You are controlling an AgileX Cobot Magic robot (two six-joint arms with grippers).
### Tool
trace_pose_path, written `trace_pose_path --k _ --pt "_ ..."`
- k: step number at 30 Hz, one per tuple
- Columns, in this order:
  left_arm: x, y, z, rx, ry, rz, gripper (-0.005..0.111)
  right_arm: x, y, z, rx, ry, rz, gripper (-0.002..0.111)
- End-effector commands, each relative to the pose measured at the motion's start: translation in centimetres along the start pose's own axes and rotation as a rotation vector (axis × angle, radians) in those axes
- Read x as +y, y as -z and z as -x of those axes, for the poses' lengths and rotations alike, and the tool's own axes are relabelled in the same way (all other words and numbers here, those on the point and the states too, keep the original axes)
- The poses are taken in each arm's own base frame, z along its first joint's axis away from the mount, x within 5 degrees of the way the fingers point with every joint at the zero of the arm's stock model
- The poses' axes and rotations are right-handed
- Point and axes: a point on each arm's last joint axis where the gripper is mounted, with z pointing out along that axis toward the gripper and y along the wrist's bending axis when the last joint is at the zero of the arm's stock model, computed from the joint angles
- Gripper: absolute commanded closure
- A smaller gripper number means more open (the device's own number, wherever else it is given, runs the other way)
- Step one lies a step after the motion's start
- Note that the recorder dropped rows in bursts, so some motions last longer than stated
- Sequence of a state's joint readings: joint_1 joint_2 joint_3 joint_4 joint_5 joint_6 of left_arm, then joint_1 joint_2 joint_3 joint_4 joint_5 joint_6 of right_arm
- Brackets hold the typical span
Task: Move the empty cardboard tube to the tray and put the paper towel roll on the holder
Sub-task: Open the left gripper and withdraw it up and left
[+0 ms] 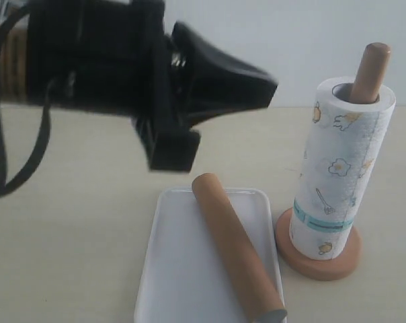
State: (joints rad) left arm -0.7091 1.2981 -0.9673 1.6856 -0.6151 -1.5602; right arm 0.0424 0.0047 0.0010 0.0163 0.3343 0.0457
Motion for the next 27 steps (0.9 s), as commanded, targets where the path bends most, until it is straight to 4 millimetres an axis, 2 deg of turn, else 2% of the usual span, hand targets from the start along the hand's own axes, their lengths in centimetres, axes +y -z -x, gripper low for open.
trace_pose_path --k 1,7,15,17,20,23,27 --pt "-2.1 1.8 -2.6 -0.009 0.085 -0.040 0.103 0.0 0.0 0.1 -0.008 0.001 -0.003 0.108" --pt "-3.7 2.6 -5.5 0.047 0.131 -0.115 0.103 0.0 0.0 0.1 -0.008 0.001 -0.003 0.108" --pt "-4.2 2.9 -5.7 0.059 0.107 -0.158 0.103 0.0 0.0 0.1 -0.008 0.001 -0.003 0.108" --pt "-4.4 4.0 -5.0 0.044 0.065 -0.138 0.103 0.0 0.0 0.1 -0.008 0.001 -0.003 0.108" --pt "-5.1 6.2 -3.8 0.003 0.092 -0.098 0.103 0.0 0.0 0.1 -0.008 0.001 -0.003 0.108" --pt "-6.0 9.0 -2.4 -0.074 0.134 -0.030 0.103 0.0 0.0 0.1 -0.008 0.001 -0.003 0.108" --pt "-7.6 12.9 -1.7 -0.229 0.173 0.113 0.103 0.0 0.0 0.1 -0.008 0.001 -0.003 0.108"
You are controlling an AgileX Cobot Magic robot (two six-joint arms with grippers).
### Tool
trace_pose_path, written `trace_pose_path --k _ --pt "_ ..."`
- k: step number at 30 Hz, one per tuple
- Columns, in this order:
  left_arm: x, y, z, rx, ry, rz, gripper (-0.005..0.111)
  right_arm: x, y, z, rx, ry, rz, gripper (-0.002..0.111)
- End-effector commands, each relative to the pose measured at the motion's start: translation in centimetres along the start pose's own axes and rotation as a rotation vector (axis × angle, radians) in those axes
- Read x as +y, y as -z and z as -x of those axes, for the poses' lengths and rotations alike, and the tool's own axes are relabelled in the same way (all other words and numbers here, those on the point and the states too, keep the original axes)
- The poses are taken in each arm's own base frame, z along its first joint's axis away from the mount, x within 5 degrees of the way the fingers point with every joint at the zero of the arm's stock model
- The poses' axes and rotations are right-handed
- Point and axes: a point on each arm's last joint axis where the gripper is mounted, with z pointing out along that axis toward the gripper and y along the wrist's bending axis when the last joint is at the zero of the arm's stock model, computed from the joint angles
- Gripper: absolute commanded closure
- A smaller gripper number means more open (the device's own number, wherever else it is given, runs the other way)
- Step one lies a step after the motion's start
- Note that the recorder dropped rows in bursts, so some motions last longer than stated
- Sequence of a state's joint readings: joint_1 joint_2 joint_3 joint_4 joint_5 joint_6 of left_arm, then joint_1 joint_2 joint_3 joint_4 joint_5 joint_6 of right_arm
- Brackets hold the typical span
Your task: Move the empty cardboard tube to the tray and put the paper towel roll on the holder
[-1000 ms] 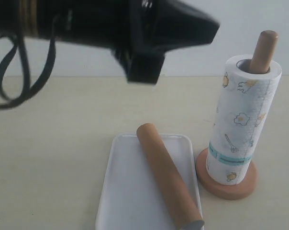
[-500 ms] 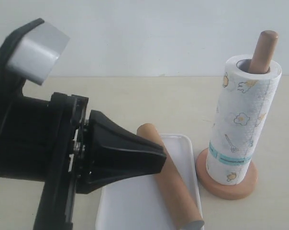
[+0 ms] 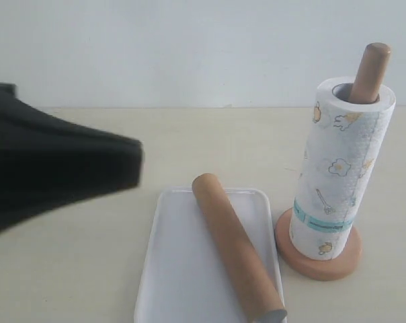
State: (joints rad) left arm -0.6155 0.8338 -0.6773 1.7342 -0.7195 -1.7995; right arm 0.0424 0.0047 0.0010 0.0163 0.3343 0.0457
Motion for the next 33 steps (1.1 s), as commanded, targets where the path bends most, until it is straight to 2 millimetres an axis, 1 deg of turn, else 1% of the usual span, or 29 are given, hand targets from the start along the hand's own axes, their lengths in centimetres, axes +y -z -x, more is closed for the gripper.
trace_pose_path --k 1,5,7,9,12,14,15,17,19,20,21,24,25,26,27,28,29,30,31,33 --pt "-1.7 3.9 0.6 -0.171 0.069 0.144 0.103 0.0 0.0 0.1 -0.008 0.001 -0.003 0.108" --pt "-2.2 6.3 -1.0 -0.286 0.133 0.264 0.103 0.0 0.0 0.1 -0.008 0.001 -0.003 0.108" --pt "-2.0 7.1 -2.6 -0.323 0.152 0.337 0.103 0.0 0.0 0.1 -0.008 0.001 -0.003 0.108" --pt "-1.4 7.7 -4.1 -0.382 0.234 0.410 0.103 0.0 0.0 0.1 -0.008 0.001 -0.003 0.108" --pt "0.0 8.5 -6.8 -0.477 0.462 0.534 0.103 0.0 0.0 0.1 -0.008 0.001 -0.003 0.108" --pt "0.8 9.0 -8.5 -0.565 0.695 0.593 0.103 0.0 0.0 0.1 -0.008 0.001 -0.003 0.108" --pt "1.0 9.3 -9.1 -0.611 0.798 0.608 0.103 0.0 0.0 0.1 -0.008 0.001 -0.003 0.108" --pt "1.3 9.6 -10.2 -0.729 1.066 0.595 0.103 0.0 0.0 0.1 -0.008 0.001 -0.003 0.108" --pt "1.5 9.9 -10.7 -0.816 1.201 0.589 0.103 0.0 0.0 0.1 -0.008 0.001 -0.003 0.108" --pt "1.6 10.2 -10.9 -0.851 1.222 0.606 0.103 0.0 0.0 0.1 -0.008 0.001 -0.003 0.108" --pt "1.6 10.4 -10.8 -0.875 1.207 0.623 0.103 0.0 0.0 0.1 -0.008 0.001 -0.003 0.108" --pt "1.4 10.9 -10.8 -0.923 1.110 0.664 0.103 0.0 0.0 0.1 -0.008 0.001 -0.003 0.108" --pt "0.9 10.9 -10.9 -0.943 1.011 0.634 0.103 0.0 0.0 0.1 -0.008 0.001 -0.003 0.108" --pt "0.8 10.9 -11.2 -0.968 0.996 0.614 0.103 0.0 0.0 0.1 -0.008 0.001 -0.003 0.108" --pt "0.2 10.8 -11.8 -1.067 1.008 0.496 0.103 0.0 0.0 0.1 -0.008 0.001 -0.003 0.108" --pt "-0.1 10.9 -12.1 -1.122 1.013 0.436 0.103 0.0 0.0 0.1 -0.008 0.001 -0.003 0.108" --pt "0.1 11.1 -12.7 -1.225 1.039 0.393 0.103 0.0 0.0 0.1 -0.008 0.001 -0.003 0.108" --pt "0.1 11.3 -12.6 -1.268 1.044 0.394 0.103 0.0 0.0 0.1 -0.008 0.001 -0.003 0.108" --pt "0.3 11.4 -12.7 -1.292 1.029 0.431 0.103 0.0 0.0 0.1 -0.006 0.001 -0.003 0.108" --pt "0.2 11.6 -12.5 -1.325 1.034 0.409 0.103 0.0 0.0 0.1 -0.006 0.001 -0.003 0.108"
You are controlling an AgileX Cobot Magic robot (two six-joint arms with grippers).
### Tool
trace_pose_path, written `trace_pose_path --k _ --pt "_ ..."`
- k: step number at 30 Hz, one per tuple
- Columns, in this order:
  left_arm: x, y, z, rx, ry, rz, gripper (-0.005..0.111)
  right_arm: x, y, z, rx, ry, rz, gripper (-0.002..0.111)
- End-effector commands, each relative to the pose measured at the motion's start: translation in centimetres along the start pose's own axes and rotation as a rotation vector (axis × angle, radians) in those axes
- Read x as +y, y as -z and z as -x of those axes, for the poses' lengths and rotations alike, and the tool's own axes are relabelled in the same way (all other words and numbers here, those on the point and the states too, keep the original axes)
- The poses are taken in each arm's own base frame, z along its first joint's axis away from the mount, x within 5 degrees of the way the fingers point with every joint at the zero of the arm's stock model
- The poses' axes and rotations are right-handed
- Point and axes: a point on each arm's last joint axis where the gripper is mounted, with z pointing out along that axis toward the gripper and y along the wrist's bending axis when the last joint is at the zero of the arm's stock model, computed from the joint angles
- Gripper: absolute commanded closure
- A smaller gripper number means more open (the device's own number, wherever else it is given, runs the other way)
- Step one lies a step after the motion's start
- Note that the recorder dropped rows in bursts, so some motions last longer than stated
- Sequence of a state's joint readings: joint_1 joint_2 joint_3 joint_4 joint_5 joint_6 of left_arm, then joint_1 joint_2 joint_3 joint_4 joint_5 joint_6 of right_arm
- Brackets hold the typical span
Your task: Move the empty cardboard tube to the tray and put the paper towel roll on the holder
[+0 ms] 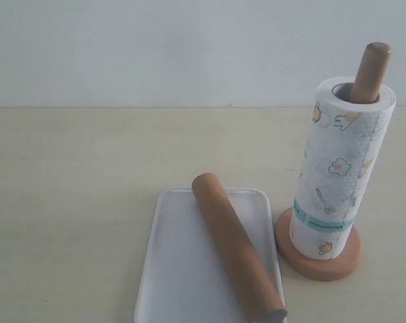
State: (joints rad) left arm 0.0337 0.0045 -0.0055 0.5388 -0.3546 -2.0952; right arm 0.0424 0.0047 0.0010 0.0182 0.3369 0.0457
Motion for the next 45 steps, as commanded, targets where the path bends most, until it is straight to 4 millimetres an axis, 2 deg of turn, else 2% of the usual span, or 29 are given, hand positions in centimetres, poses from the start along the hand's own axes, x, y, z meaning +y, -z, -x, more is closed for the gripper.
trace_pose_path --k 1,6,8,11,13,16,18,22,26,45 --pt "-0.2 0.1 0.2 -0.034 0.064 -0.043 0.103 0.0 0.0 0.1 -0.009 0.003 -0.003 0.108" --pt "0.4 0.1 0.4 -0.057 0.032 0.023 0.103 0.0 0.0 0.1 -0.009 0.003 -0.003 0.108" --pt "0.8 0.1 0.6 -0.077 -0.053 0.075 0.103 0.0 0.0 0.1 -0.009 0.003 -0.003 0.108" --pt "1.1 0.2 0.9 -0.086 -0.386 0.123 0.103 0.0 0.0 0.1 -0.009 0.003 -0.003 0.108" --pt "1.2 0.2 1.1 -0.086 -0.690 0.156 0.103 0.0 0.0 0.1 -0.009 0.003 -0.003 0.108" --pt "1.5 0.3 1.3 -0.061 -1.052 0.224 0.103 0.0 0.0 0.1 -0.009 0.003 -0.003 0.108" --pt "2.1 0.4 1.5 -0.026 -1.198 0.307 0.103 0.0 0.0 0.1 -0.009 0.003 -0.003 0.108" --pt "4.2 1.3 2.0 0.117 -1.341 0.560 0.103 0.0 0.0 0.1 -0.009 0.003 -0.003 0.108" --pt "5.5 2.2 2.2 0.231 -1.368 0.729 0.103 0.0 0.0 0.1 -0.009 0.003 -0.003 0.108" --pt "5.3 2.0 2.1 0.209 -1.360 0.689 0.103 0.0 0.0 0.1 -0.009 0.003 -0.003 0.108"
